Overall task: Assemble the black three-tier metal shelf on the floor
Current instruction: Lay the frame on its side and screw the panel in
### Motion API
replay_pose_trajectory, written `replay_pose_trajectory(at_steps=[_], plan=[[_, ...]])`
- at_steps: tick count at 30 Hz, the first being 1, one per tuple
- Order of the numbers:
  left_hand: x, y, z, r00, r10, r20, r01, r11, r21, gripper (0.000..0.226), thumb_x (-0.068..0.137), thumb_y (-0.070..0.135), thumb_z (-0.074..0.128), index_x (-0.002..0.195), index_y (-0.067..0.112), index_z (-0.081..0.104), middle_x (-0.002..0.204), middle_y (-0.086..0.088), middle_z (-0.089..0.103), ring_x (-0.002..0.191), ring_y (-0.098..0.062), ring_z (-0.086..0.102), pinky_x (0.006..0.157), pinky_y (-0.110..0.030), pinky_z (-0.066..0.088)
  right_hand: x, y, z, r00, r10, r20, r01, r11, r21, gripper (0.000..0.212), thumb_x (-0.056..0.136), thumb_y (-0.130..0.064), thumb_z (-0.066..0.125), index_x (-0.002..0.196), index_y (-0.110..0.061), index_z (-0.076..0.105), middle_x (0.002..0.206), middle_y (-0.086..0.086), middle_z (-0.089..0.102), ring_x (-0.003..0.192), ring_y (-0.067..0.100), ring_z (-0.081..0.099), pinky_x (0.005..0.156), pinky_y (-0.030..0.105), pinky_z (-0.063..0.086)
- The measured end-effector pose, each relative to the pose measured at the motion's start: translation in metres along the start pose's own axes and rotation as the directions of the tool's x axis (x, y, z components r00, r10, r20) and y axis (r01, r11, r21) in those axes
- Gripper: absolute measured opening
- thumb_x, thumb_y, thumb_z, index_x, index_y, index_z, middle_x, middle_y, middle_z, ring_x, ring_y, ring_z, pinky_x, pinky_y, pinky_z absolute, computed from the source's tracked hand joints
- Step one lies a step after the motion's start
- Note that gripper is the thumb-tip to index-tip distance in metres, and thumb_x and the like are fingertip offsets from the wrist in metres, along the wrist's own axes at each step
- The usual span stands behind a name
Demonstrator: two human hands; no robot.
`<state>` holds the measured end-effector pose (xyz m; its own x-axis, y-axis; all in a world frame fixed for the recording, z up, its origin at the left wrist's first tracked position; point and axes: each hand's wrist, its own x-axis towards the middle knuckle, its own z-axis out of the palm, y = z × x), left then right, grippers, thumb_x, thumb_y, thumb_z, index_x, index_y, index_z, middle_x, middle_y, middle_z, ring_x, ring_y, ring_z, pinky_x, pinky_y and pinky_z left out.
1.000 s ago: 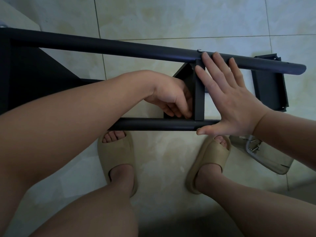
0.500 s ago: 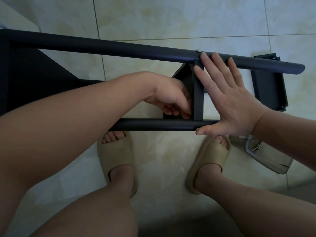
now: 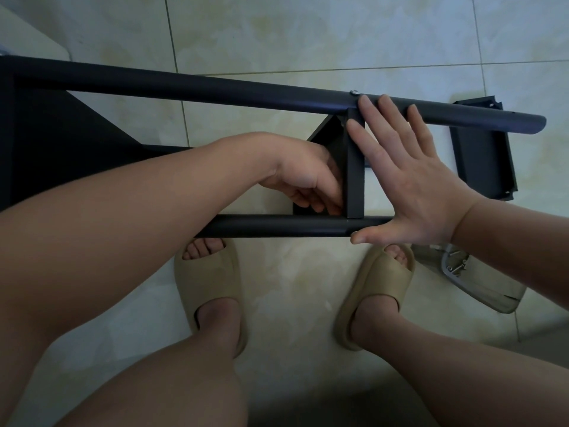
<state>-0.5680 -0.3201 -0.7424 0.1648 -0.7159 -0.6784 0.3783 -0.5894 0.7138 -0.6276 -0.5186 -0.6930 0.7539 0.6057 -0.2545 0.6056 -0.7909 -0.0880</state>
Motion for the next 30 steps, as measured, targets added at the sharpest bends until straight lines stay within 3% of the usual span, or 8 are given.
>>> replay_pose_trajectory(at_steps=[9, 15, 21, 30], plan=[[-0.003, 0.0005, -0.0052, 1.0, -0.015, 0.003, 0.015, 0.999, -0.031, 0.008, 0.09, 0.016, 0.067, 0.096, 0.019, 0.073, 0.09, 0.002, 0.077, 0.075, -0.012, 0.061, 0.075, -0.025, 0.048, -0.0005, 0.0013, 0.0013, 1.0, 0.0, -0.012, 0.0, 1.0, 0.007, 0.129, 0.074, -0.096, 0.032, 0.162, -0.004, 0.008, 0.169, 0.02, 0.0, 0.156, 0.04, -0.004, 0.123, 0.063, 0.001], [-0.0024, -0.0006, -0.0003, 0.999, -0.017, 0.036, 0.017, 1.0, -0.01, 0.01, 0.09, 0.012, 0.067, 0.086, 0.018, 0.074, 0.082, 0.002, 0.074, 0.074, -0.014, 0.058, 0.08, -0.029, 0.046, -0.0008, 0.0015, 0.0017, 1.0, -0.001, -0.016, 0.002, 1.0, 0.003, 0.129, 0.074, -0.096, 0.034, 0.161, -0.004, 0.009, 0.169, 0.021, 0.0, 0.156, 0.04, -0.004, 0.123, 0.064, 0.003], [-0.0023, -0.0008, -0.0033, 1.0, 0.009, 0.017, -0.009, 1.0, -0.004, 0.011, 0.086, 0.007, 0.072, 0.09, 0.018, 0.073, 0.084, 0.003, 0.072, 0.07, -0.009, 0.056, 0.074, -0.024, 0.046, -0.0008, 0.0019, 0.0019, 1.0, -0.003, -0.02, 0.003, 1.0, -0.004, 0.129, 0.074, -0.096, 0.032, 0.162, -0.004, 0.008, 0.168, 0.021, 0.0, 0.156, 0.041, -0.003, 0.122, 0.065, 0.004], [-0.0002, -0.001, 0.0016, 1.0, -0.01, 0.024, 0.011, 1.0, -0.011, 0.011, 0.09, 0.011, 0.066, 0.085, 0.016, 0.074, 0.08, 0.002, 0.074, 0.076, -0.015, 0.06, 0.085, -0.032, 0.047, -0.0004, 0.002, 0.0021, 1.0, -0.005, -0.018, 0.005, 1.0, -0.011, 0.129, 0.075, -0.096, 0.031, 0.162, -0.004, 0.008, 0.168, 0.022, 0.001, 0.155, 0.041, -0.003, 0.122, 0.066, 0.005]])
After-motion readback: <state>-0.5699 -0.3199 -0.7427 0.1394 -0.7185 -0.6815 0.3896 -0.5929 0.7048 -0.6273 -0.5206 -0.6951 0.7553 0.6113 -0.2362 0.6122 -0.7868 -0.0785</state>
